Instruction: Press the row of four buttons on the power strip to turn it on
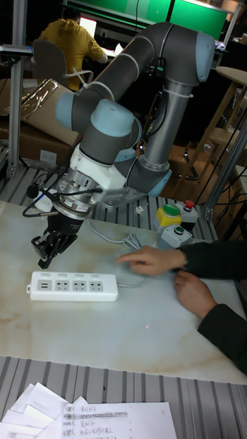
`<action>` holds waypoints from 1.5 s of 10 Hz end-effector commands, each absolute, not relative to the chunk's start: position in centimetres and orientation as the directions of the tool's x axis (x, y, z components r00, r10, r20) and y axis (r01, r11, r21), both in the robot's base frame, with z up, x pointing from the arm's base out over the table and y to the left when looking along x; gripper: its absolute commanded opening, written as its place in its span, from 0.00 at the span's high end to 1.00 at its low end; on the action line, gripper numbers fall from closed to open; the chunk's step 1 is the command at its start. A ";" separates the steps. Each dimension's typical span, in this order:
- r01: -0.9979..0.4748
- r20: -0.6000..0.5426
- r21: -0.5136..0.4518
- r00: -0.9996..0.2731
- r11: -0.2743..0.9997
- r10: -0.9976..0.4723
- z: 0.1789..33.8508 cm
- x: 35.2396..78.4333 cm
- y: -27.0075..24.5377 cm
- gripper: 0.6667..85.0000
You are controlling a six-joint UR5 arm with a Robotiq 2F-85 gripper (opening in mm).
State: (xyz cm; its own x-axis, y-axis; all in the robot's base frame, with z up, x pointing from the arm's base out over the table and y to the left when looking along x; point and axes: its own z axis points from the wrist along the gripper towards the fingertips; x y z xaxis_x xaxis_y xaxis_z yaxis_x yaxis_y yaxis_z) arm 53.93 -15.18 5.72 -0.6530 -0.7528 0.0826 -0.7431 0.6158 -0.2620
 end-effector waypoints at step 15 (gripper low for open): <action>-0.492 0.024 -0.046 -0.870 0.869 -0.492 7.1 50.0 -2.1 1.00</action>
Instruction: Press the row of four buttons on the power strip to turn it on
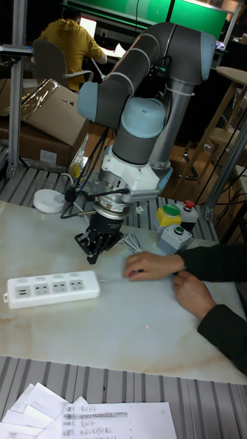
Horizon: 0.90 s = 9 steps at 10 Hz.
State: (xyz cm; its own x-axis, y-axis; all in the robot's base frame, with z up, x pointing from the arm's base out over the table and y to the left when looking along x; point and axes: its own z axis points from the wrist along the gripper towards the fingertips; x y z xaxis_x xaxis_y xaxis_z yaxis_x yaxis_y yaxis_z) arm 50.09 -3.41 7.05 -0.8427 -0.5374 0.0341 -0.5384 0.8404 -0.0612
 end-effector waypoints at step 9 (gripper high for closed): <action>-0.513 0.001 -0.068 -0.858 0.855 -0.514 5.7 52.9 -0.9 1.00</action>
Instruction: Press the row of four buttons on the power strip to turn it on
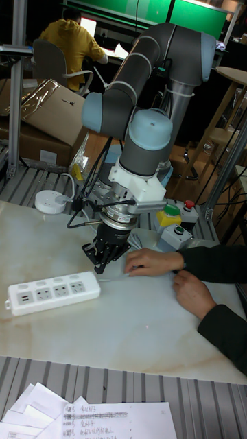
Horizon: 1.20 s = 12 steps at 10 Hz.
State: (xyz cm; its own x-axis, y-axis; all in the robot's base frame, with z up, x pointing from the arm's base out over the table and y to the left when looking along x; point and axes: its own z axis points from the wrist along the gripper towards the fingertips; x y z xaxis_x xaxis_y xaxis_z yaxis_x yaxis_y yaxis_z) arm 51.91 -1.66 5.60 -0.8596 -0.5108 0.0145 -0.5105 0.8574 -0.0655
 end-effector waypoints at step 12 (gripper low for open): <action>-0.577 -0.012 -0.132 -0.812 0.806 -0.584 3.9 53.4 -4.2 1.00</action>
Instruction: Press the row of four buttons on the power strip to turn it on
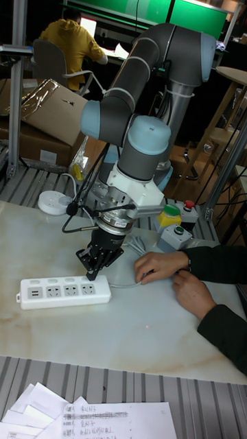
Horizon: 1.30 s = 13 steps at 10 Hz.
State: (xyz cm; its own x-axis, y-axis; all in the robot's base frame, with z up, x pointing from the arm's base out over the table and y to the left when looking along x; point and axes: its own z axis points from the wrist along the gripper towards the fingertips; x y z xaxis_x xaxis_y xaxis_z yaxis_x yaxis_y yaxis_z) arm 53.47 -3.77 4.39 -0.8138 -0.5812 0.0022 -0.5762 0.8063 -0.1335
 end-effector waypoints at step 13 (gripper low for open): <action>-0.634 0.035 -0.131 -0.771 0.762 -0.636 7.4 52.9 -6.4 1.00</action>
